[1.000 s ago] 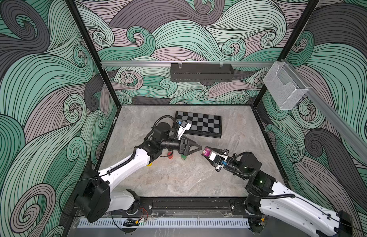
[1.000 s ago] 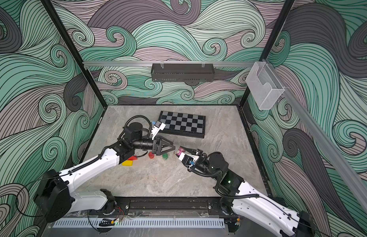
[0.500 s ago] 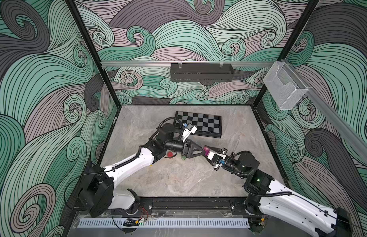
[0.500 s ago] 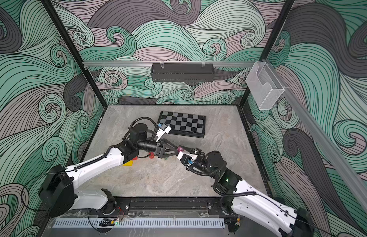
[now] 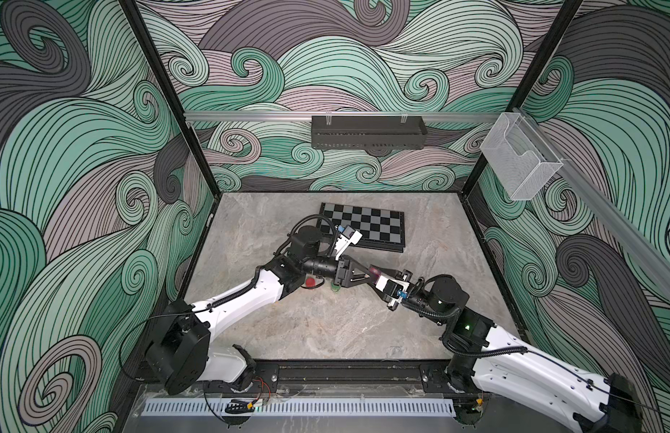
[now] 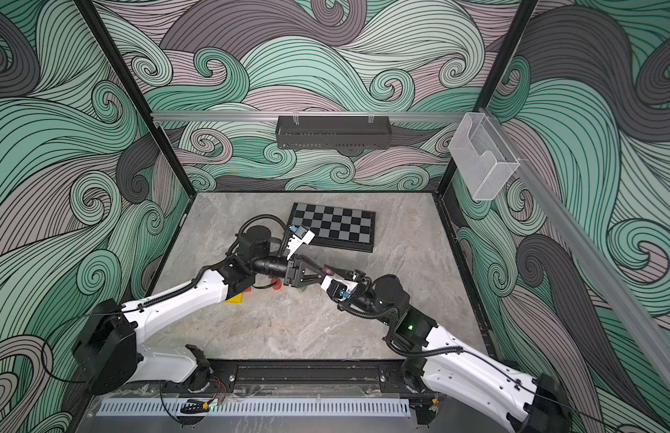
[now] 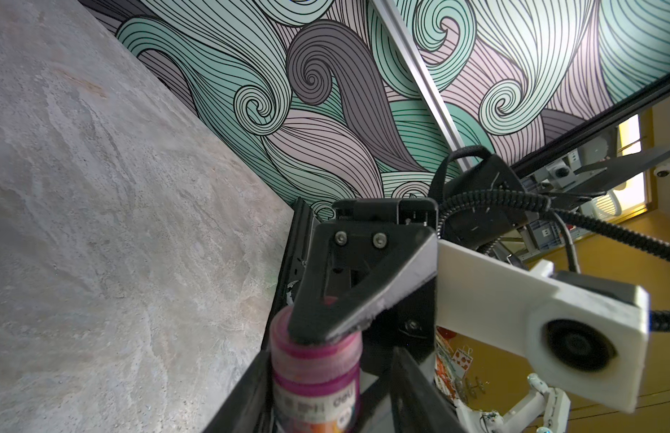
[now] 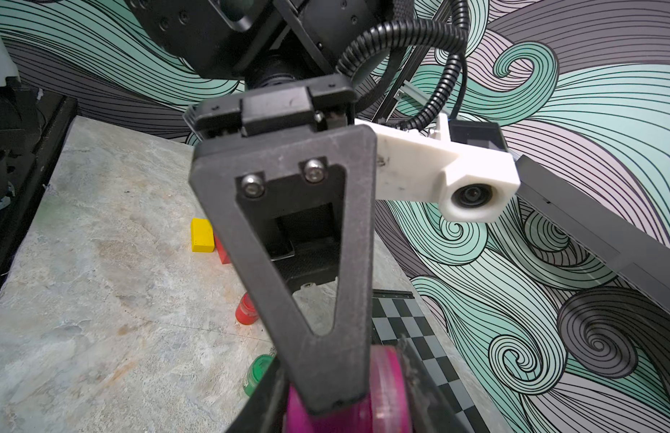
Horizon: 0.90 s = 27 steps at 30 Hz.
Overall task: Close the paint jar lid
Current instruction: Screw the lid onto the paint jar.
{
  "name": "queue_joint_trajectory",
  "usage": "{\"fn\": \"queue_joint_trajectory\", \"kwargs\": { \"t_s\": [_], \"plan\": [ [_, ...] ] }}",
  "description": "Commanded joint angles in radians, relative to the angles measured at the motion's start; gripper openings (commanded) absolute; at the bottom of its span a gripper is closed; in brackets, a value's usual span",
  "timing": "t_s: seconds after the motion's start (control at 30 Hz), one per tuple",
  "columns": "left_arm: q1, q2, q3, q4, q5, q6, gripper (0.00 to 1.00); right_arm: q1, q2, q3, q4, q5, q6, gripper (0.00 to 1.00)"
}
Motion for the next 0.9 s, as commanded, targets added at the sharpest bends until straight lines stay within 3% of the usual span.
{"fn": "queue_joint_trajectory", "kwargs": {
  "t_s": [0.0, 0.1, 0.23, 0.63, 0.77, 0.87],
  "plan": [
    [-0.016, 0.010, 0.052, -0.005, 0.033, 0.011, 0.40, 0.005, 0.018, -0.012, 0.030, 0.004, -0.011, 0.06],
    [-0.016, 0.011, 0.054, -0.015, 0.026, 0.016, 0.27, 0.005, 0.021, -0.012, 0.027, 0.000, -0.013, 0.07],
    [-0.017, 0.005, 0.055, -0.021, 0.014, 0.026, 0.18, 0.005, 0.026, -0.011, 0.018, -0.001, -0.012, 0.14],
    [-0.017, -0.114, 0.050, -0.192, -0.160, 0.262, 0.07, 0.005, -0.044, 0.027, -0.128, 0.005, 0.076, 0.65],
    [-0.017, -0.169, 0.026, -0.238, -0.238, 0.393, 0.06, 0.005, -0.125, 0.045, -0.215, -0.012, 0.169, 0.79],
    [-0.017, -0.201, -0.006, -0.252, -0.296, 0.491, 0.05, 0.002, -0.178, 0.080, -0.289, 0.002, 0.320, 0.86]
  ]
}}
